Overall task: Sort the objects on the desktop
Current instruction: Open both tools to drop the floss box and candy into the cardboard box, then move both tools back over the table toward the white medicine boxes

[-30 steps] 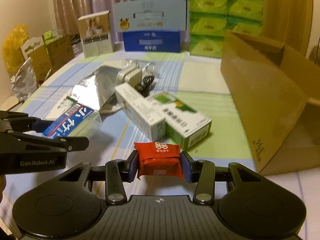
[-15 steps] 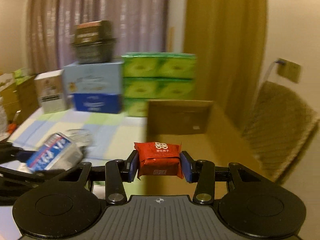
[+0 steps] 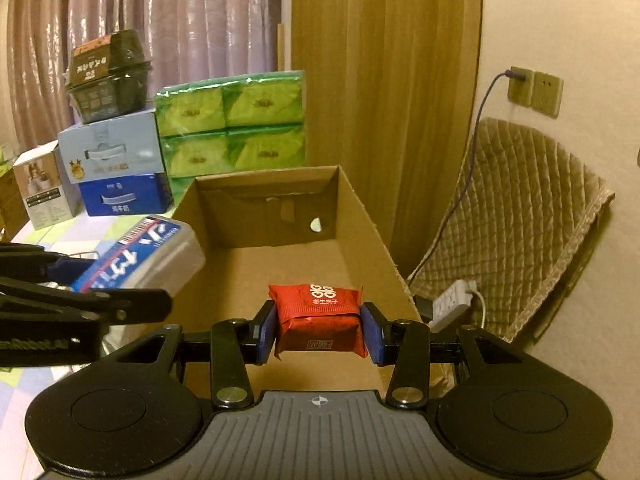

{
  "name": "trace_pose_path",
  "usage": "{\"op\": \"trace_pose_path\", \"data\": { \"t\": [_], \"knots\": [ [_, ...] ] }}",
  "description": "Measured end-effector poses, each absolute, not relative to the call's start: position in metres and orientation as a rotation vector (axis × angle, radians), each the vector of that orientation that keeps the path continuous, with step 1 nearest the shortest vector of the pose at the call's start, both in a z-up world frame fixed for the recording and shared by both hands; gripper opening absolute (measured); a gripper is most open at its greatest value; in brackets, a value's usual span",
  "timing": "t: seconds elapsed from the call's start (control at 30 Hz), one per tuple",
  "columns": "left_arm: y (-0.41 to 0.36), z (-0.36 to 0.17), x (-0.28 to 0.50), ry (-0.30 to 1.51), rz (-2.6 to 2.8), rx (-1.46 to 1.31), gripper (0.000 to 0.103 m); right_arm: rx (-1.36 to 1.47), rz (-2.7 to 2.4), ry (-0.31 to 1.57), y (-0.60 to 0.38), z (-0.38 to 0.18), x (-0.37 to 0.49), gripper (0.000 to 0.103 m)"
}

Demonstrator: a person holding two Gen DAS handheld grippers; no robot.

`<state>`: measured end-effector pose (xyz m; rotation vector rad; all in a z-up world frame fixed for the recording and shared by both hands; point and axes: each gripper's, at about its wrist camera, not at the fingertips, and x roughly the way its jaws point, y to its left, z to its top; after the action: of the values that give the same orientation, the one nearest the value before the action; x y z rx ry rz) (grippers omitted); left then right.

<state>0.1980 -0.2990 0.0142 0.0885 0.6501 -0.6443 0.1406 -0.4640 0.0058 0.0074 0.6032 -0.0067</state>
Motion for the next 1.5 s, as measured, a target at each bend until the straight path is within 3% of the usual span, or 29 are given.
{"op": "trace_pose_path", "data": {
  "t": [0.1,0.17,0.5,0.57,0.63,0.67,0.7,1.13,1.5],
  "knots": [
    [-0.305,0.007,0.203,0.65,-0.654,0.087,0.052,0.006,-0.001,0.611,-0.465,0.0,0.147,0.042],
    [-0.306,0.003,0.208,0.665,-0.647,0.075,0.061,0.005,-0.001,0.619,-0.466,-0.004,0.151,0.042],
    [-0.257,0.012,0.2,0.628,-0.577,0.069,0.063,0.025,0.01,0.638,-0.462,-0.013,0.159,0.043],
    [-0.244,0.012,0.196,0.626,-0.563,0.065,0.064,0.036,0.017,0.635,-0.459,-0.012,0.161,0.048],
    [-0.231,0.013,0.191,0.621,-0.542,0.074,0.064,0.048,0.023,0.623,-0.456,-0.01,0.16,0.059],
    [-0.225,0.012,0.188,0.621,-0.533,0.076,0.064,0.051,0.02,0.615,-0.455,-0.008,0.16,0.072],
    [-0.218,0.012,0.186,0.622,-0.523,0.074,0.064,0.055,0.018,0.605,-0.453,-0.006,0.159,0.077],
    [-0.128,0.009,0.149,0.657,-0.37,0.058,0.068,0.076,0.061,0.53,-0.424,0.036,0.125,0.079],
    [-0.044,0.017,0.113,0.655,-0.214,0.067,0.073,0.08,0.225,0.478,-0.35,0.061,0.087,0.088]
  ]
}}
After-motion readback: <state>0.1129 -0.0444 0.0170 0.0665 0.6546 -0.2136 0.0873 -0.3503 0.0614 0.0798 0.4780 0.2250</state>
